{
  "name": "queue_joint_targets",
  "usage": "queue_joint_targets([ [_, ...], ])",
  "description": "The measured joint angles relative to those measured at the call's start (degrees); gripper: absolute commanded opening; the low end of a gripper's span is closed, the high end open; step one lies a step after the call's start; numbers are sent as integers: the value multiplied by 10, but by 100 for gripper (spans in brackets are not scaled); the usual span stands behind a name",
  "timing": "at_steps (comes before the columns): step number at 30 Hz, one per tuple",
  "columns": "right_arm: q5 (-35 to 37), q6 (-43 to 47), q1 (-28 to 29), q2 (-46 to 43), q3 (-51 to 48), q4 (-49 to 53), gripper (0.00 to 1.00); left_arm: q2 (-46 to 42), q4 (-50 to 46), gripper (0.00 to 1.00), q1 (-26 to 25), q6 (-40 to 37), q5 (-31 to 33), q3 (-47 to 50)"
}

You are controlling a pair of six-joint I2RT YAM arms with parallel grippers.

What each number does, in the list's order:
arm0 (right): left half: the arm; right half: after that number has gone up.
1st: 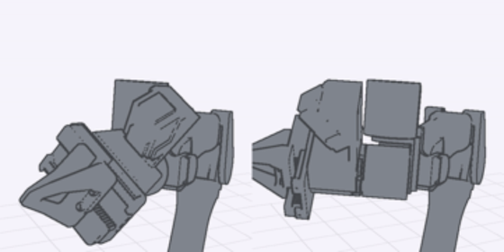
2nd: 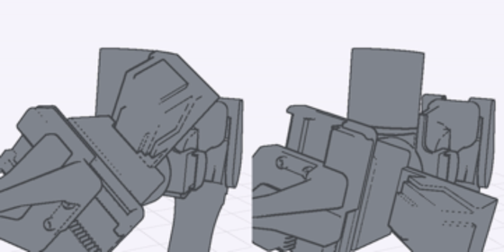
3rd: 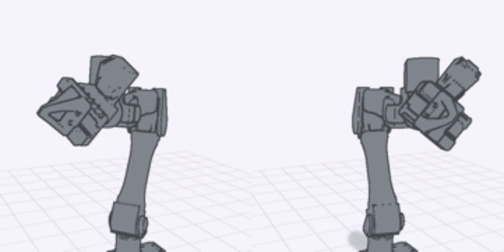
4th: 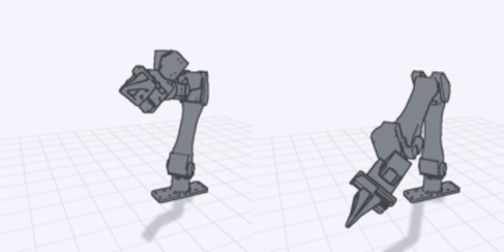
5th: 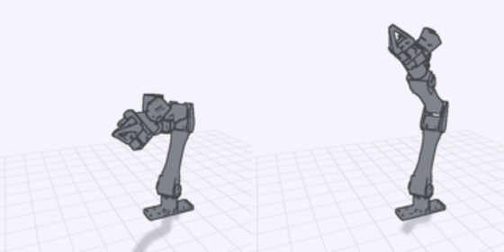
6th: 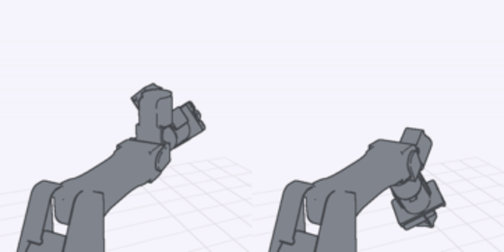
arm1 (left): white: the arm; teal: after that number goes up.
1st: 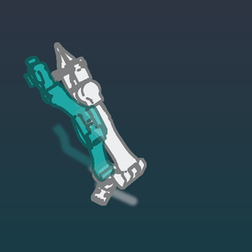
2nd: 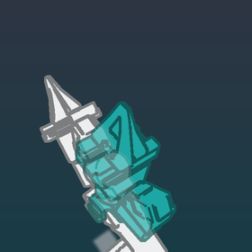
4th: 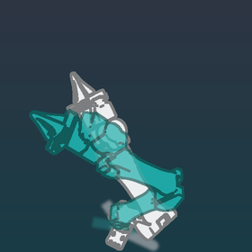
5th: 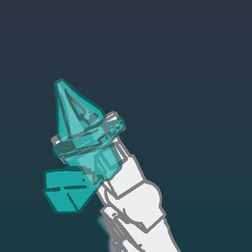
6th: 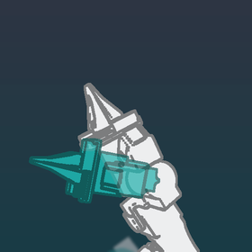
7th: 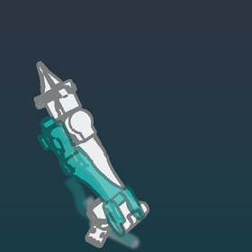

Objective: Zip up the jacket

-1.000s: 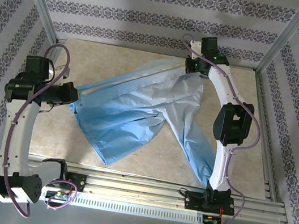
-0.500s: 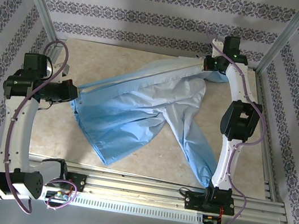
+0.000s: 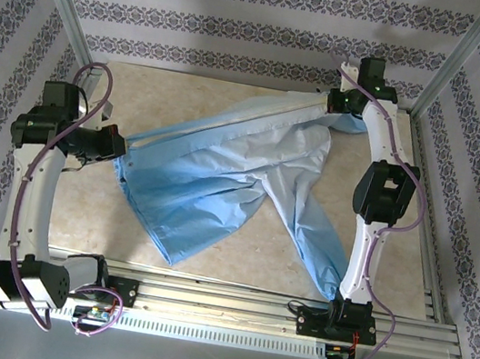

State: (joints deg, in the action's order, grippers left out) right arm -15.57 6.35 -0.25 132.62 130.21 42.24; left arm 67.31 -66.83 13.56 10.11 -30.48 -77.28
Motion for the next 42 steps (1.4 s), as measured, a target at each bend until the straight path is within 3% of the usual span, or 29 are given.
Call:
queue_joint_targets([
  [4,33,1,-1,-62,-65,-15,41,14,6,48,12,16,38,5],
  [6,50,5,-4,-107,-115,-31,55,12,8,55,21,23,58,16],
  [12,82,10,-7,-246,-266,-84,75,-30,9,71,29,22,101,65],
  [17,101,6,-7,-371,-425,-153,82,-111,31,80,31,14,137,77],
  [18,105,2,-7,-404,-466,-174,86,-129,44,86,31,12,141,83],
  [19,109,-1,-7,-436,-506,-197,89,-143,58,100,31,9,143,90],
  [21,119,-8,-7,-497,-581,-240,98,-167,94,100,31,6,139,114],
  [27,143,-26,-6,-640,-776,-378,98,-207,249,100,27,9,94,226],
  [31,171,-65,-2,-699,-928,-499,98,-231,394,100,5,10,99,323],
  [36,217,-95,16,-696,-1079,-637,98,-261,563,100,-25,-8,148,450],
  [42,237,-80,45,-630,-1121,-777,98,-196,741,100,-59,-25,228,558],
])
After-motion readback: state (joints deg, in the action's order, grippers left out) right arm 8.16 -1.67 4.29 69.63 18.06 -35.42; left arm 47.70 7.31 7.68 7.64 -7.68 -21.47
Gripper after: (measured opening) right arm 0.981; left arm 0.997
